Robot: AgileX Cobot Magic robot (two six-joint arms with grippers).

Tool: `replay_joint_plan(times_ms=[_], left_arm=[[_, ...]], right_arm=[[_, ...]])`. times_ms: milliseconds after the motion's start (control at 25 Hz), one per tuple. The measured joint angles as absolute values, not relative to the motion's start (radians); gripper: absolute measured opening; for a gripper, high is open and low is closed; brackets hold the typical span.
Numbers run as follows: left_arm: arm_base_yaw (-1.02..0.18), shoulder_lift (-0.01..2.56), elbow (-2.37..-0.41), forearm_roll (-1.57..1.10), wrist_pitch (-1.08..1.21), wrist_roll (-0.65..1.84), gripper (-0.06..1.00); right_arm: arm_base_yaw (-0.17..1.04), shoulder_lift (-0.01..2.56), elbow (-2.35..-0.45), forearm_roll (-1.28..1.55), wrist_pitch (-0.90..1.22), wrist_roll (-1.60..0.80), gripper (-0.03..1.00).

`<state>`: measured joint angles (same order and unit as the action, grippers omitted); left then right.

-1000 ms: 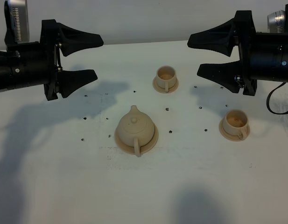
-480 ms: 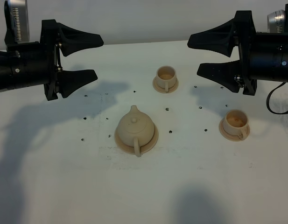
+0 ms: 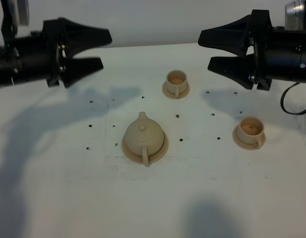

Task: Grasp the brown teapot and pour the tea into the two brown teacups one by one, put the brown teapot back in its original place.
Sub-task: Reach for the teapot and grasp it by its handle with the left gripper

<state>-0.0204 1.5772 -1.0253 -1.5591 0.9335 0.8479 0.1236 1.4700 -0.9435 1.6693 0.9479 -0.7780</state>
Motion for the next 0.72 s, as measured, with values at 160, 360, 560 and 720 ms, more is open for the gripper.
replay_joint_plan(times_ms=[160, 360, 560, 720], left_arm=[[-0.02, 1.578, -1.125, -1.466, 0.947, 0.846, 0.71], [-0.02, 1.565, -1.218, -1.269, 0.919, 0.813, 0.68], [-0.02, 1.48, -1.226, -1.022, 0.777, 0.763, 0.68], [-0.02, 1.42, -1.227, -0.867, 0.713, 0.702, 0.68]], right_arm=[[0.124, 1.47, -0.998, 1.65, 0.952, -0.797, 0.6], [0.121, 1.47, -1.071, 1.548, 0.946, -0.788, 0.6], [0.078, 1.453, -1.092, 1.419, 0.915, -0.757, 0.6], [0.027, 1.416, -1.092, 1.28, 0.892, -0.724, 0.6]])
